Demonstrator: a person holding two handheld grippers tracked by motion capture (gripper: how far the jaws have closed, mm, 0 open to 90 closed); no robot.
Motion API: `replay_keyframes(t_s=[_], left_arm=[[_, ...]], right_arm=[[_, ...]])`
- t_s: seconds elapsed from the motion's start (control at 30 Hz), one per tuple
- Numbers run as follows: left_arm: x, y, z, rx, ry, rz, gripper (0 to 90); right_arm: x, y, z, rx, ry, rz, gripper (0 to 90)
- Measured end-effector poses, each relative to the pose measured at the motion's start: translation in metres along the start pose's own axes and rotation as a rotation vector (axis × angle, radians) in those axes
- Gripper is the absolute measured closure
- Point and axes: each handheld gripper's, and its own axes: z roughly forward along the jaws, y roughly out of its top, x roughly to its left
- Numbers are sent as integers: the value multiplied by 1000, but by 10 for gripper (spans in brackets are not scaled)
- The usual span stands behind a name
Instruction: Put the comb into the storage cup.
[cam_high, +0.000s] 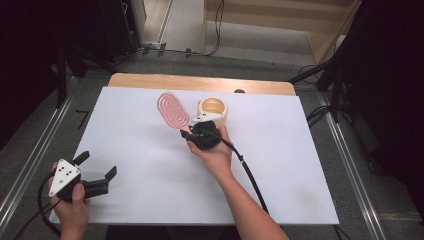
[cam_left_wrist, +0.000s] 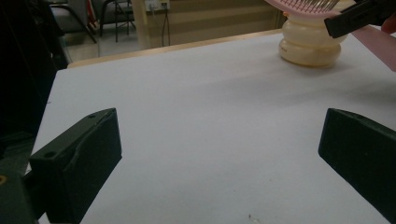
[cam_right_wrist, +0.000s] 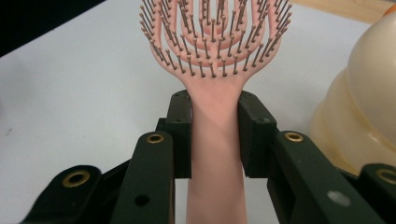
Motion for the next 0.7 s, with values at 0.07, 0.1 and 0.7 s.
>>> replay_keyframes(t_s=[0.07,0.1,0.7], left_arm=[[-6,2,2,0,-8,1,0],[-9,4,4,-1,-23,5,0],[-46,53,33,-43,-195,-31,0]], right_arm=[[1,-1,-3,-21,-1,2,679],[1,-1,-5,-29,14,2,679],[4,-10,-39,-143,31,-26,679]])
